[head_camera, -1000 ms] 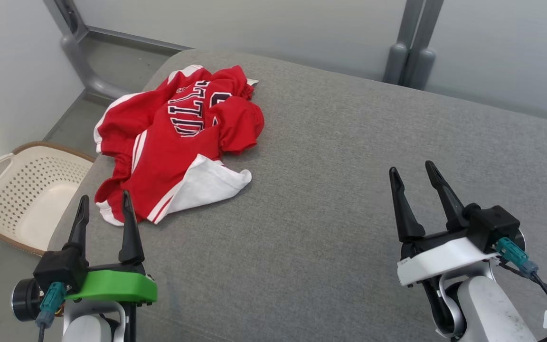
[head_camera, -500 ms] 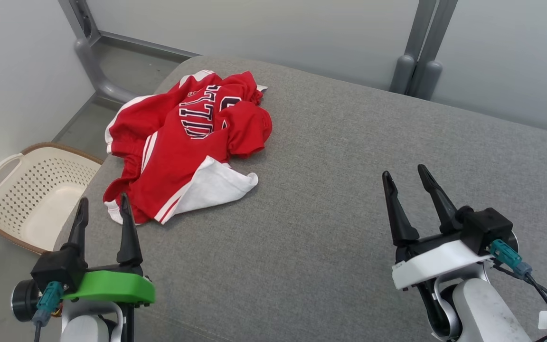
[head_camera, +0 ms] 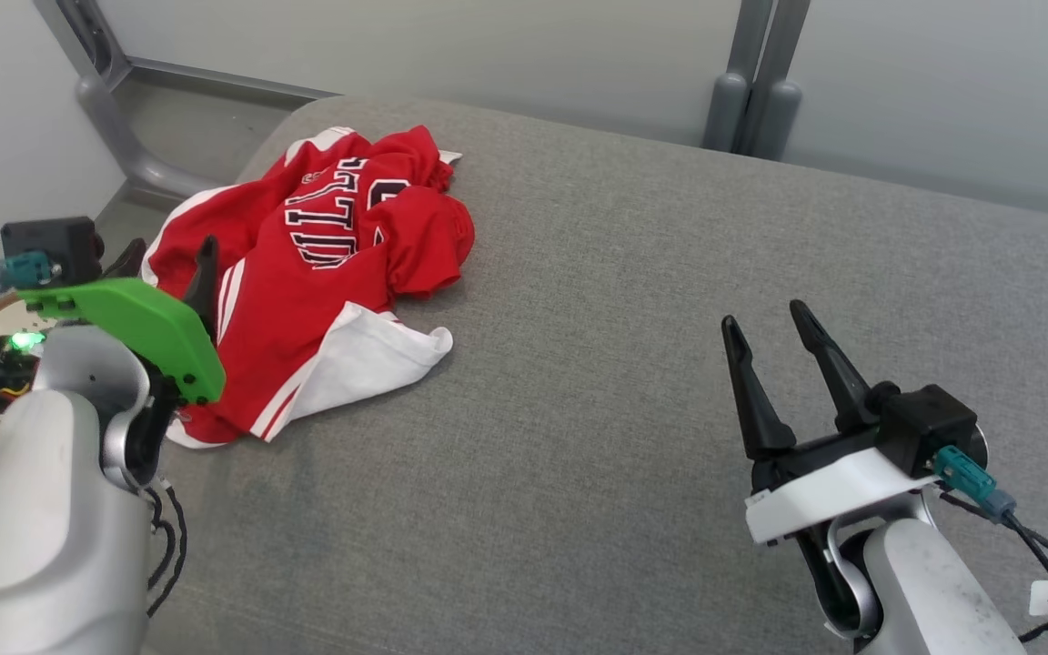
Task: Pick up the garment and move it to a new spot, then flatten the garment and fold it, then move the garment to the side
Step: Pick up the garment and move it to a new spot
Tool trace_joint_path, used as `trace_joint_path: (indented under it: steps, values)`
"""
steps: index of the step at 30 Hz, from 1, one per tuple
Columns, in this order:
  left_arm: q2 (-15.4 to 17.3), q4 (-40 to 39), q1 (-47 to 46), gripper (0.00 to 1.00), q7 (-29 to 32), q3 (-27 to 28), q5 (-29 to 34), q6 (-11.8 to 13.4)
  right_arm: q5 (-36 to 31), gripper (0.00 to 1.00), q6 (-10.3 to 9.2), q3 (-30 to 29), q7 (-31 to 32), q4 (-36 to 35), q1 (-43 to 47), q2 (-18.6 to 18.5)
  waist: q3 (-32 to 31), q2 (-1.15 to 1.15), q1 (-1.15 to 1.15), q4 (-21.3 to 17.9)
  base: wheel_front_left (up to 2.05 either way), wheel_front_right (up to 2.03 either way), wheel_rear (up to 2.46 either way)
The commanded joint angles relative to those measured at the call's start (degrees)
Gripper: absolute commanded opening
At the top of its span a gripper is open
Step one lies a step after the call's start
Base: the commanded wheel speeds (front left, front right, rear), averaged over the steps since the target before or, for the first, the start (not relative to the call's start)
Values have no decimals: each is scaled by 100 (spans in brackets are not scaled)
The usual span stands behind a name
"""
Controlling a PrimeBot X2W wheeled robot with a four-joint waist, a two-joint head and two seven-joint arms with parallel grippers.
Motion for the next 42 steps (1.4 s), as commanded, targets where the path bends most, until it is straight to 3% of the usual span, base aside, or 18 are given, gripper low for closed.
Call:
trace_joint_path:
  steps: [1,6,14,22,27,28,29,30,31,42]
  values:
    - [74,193,-250,100,318,-12,-198,-39,-8,100,2,4,-17,-34,-153,-60,212,0,0,-200,0,0,0]
    - [323,1060,-1089,100,1097,-20,-631,-93,69,100,2,129,-17,-57,-387,-143,565,0,0,-545,0,0,0]
    - [709,2437,-1832,100,1692,89,-1200,-112,88,100,2,319,-17,-44,-677,-245,867,0,0,-1186,0,0,0]
    - [1164,3432,-1965,100,1807,168,-1314,-115,160,100,2,357,-17,-65,-786,-249,1012,0,0,-1611,0,0,0]
    - [1175,3709,-2042,100,1688,109,-1392,-112,174,100,2,323,-17,-2,-739,-259,957,0,0,-1641,0,0,0]
    - [1170,3750,-2049,94,1684,71,-1409,-113,175,100,2,331,-17,10,-743,-249,932,0,0,-1642,0,0,0]
    - [1172,3777,-2061,54,1677,37,-1440,-112,180,100,2,345,-17,15,-759,-236,912,0,0,-1643,0,0,0]
    - [1168,3791,-2062,34,1660,6,-1461,-112,183,100,2,356,-17,19,-770,-224,894,0,0,-1642,0,0,0]
    - [1166,3800,-2062,2,1645,-24,-1473,-112,183,100,2,364,-17,23,-778,-213,879,0,0,-1642,0,0,0]
    - [1317,3458,-2082,0,1349,-619,-1675,-113,200,100,2,313,-17,83,-629,-157,635,0,0,-1595,0,0,0]
